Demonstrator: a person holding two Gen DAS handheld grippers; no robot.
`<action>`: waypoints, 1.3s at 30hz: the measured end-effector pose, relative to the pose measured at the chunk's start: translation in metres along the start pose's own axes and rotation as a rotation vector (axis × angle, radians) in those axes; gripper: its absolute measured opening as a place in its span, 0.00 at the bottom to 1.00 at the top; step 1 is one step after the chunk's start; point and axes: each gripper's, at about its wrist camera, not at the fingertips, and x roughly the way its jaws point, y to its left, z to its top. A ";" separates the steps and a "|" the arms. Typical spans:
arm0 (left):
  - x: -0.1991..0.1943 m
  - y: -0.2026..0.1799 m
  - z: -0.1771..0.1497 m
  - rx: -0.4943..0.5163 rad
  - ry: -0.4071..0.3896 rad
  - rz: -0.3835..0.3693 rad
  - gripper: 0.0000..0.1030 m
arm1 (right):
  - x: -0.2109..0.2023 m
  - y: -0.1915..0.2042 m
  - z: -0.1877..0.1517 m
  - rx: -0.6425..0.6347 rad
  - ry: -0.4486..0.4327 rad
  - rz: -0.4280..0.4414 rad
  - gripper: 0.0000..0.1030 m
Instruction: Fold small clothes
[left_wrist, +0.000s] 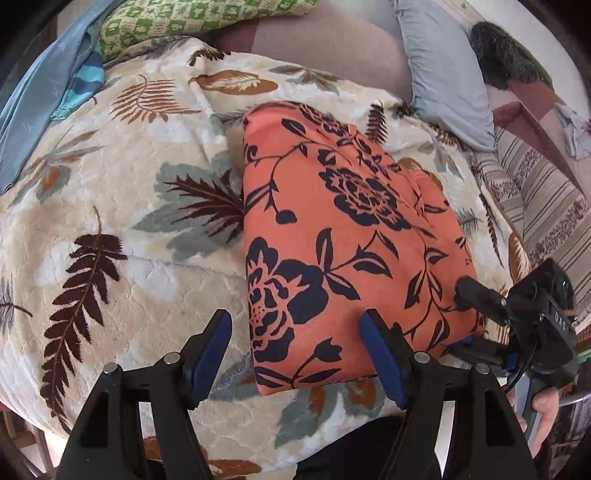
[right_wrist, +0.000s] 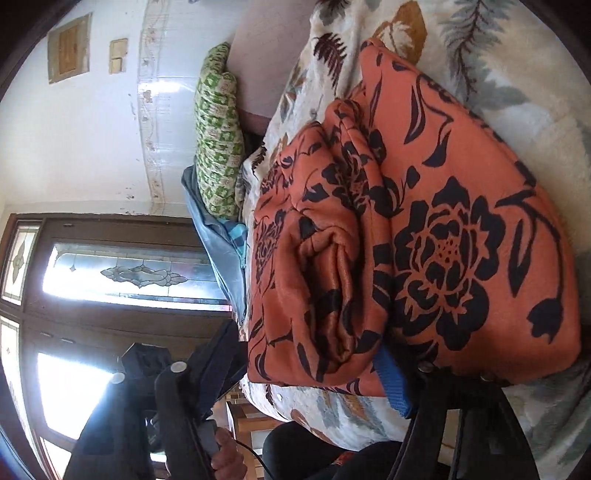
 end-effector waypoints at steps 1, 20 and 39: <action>0.004 -0.001 -0.001 0.009 0.021 -0.001 0.71 | 0.004 0.006 0.000 -0.024 -0.003 -0.026 0.51; 0.032 -0.098 -0.014 0.422 0.019 0.150 0.89 | -0.044 0.017 -0.011 -0.366 -0.252 -0.443 0.19; 0.001 -0.022 0.035 0.114 -0.042 0.025 0.94 | -0.106 0.019 0.017 -0.327 -0.348 -0.489 0.62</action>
